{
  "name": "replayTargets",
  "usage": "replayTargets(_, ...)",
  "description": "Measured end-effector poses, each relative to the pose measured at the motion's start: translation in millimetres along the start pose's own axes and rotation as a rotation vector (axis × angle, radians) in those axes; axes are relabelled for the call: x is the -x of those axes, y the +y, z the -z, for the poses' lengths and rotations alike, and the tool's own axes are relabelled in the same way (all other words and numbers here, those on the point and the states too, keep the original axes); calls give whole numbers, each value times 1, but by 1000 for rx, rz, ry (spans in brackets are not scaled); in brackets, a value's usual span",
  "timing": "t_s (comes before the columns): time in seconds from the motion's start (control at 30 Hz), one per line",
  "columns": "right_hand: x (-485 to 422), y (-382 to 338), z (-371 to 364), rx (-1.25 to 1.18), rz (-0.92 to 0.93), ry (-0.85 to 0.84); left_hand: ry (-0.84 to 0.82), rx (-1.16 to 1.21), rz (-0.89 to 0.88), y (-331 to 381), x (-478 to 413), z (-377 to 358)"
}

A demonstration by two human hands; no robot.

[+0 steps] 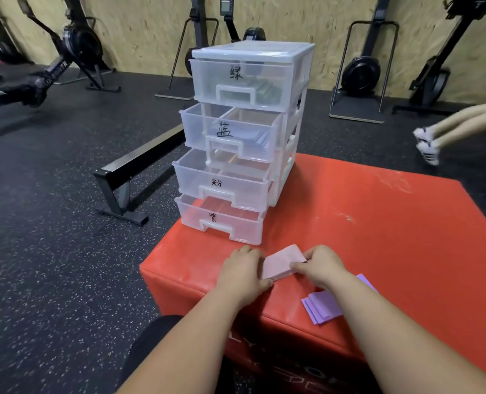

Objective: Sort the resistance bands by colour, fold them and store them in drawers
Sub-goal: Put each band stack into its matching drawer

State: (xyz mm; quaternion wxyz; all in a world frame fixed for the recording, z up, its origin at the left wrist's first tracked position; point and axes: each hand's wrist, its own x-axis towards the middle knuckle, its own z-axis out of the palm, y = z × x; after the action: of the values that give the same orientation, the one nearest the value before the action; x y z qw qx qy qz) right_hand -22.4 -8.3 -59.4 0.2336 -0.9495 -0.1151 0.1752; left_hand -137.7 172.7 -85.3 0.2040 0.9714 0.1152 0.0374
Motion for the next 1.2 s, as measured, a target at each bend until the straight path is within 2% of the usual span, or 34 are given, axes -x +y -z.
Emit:
replayTargets(0.1,4,-3,4,-111,-2,5,-21,69,9,-3,-1,0)
replayTargets(0.23,12,-6,4,-222,119,34,23,203,39,-1,1,1)
replayTargets(0.5,41,-25,35,-580,364,-83,94,714,19,17,8,26)
replayTargets(0.7,51,-37,59,-858,373,-39,127,900,-36,38,8,55)
replayTargets(0.83,50,-51,63,-1030,382,-67,161,992,-38,53,4,81)
replayTargets(0.97,50,-70,70,-1010,463,-141,278,1098,-24,62,-2,109)
replayTargets(1.2,37,-128,100,-815,600,-96,496,1317,28,46,-18,136)
